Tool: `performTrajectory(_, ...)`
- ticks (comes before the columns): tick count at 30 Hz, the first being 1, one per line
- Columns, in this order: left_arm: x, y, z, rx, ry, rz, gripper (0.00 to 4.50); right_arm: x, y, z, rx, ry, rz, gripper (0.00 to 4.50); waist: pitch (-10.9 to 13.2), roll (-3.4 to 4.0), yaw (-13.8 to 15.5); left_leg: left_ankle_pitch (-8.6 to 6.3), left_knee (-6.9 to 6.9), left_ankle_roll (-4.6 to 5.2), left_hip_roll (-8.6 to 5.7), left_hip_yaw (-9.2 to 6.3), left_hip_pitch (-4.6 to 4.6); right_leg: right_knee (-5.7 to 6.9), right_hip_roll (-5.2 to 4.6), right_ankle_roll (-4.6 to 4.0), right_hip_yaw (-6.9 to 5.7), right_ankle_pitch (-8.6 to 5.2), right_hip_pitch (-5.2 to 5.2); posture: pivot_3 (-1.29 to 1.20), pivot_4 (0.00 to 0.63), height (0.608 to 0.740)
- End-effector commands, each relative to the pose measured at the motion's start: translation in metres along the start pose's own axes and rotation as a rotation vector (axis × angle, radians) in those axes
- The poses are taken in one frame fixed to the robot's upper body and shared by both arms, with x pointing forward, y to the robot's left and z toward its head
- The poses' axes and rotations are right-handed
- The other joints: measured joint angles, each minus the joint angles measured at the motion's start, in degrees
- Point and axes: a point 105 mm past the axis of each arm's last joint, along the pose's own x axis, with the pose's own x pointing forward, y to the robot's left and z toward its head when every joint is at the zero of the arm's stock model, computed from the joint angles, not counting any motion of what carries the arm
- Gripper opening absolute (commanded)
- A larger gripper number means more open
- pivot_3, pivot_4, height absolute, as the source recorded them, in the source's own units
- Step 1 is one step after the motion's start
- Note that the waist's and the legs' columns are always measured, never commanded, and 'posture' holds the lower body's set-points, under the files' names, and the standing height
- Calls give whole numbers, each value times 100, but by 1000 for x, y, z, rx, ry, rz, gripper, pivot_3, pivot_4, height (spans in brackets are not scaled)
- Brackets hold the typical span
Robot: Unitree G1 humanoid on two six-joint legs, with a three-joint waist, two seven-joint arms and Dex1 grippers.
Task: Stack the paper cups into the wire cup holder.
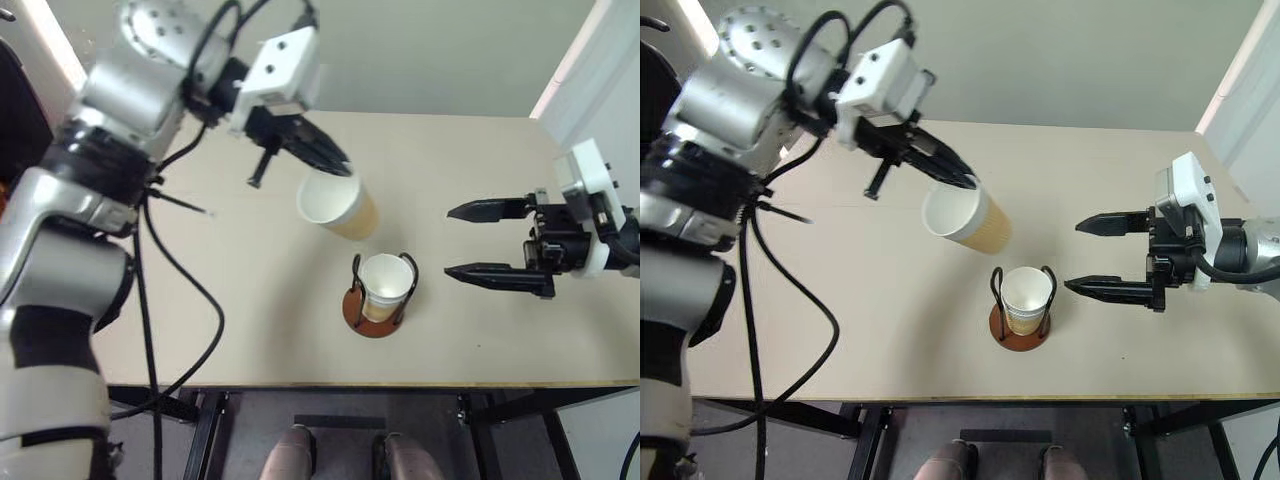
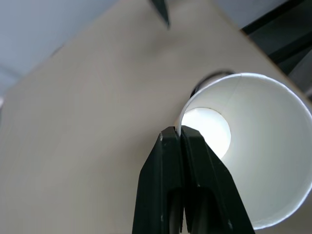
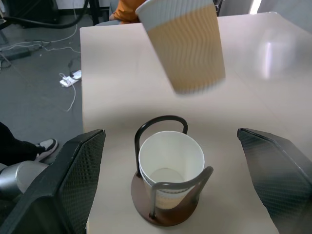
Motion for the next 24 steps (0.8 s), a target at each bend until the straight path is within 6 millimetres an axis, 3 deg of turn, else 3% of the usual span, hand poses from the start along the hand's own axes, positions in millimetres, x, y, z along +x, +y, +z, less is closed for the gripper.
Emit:
performTrajectory(1,4,2,13,70,-15,-60,34,-8,-1,10,-62,-1,-41,4500,2,4,-6,-2,2,4,-4,4,1,-2,-5,7,8,1,1,0,150,740)
performTrajectory(4,27,2,20,121,-31,-139,34,-16,-2,10,-65,13,-99,4500,3,6,0,-6,4,10,-12,12,4,2,-11,27,15,-6,3,0,150,740)
performTrajectory(9,44,-2,15,132,-26,-203,34,-33,-4,7,-64,47,-195,4500,5,10,44,5,13,-10,-23,14,-2,4,-19,52,19,-16,6,0,150,740)
performTrajectory(24,82,-11,2,172,-4,-322,34,-47,8,2,-45,51,-323,4500,5,11,128,-28,72,37,-85,43,-4,1,-80,132,23,-52,46,0,150,740)
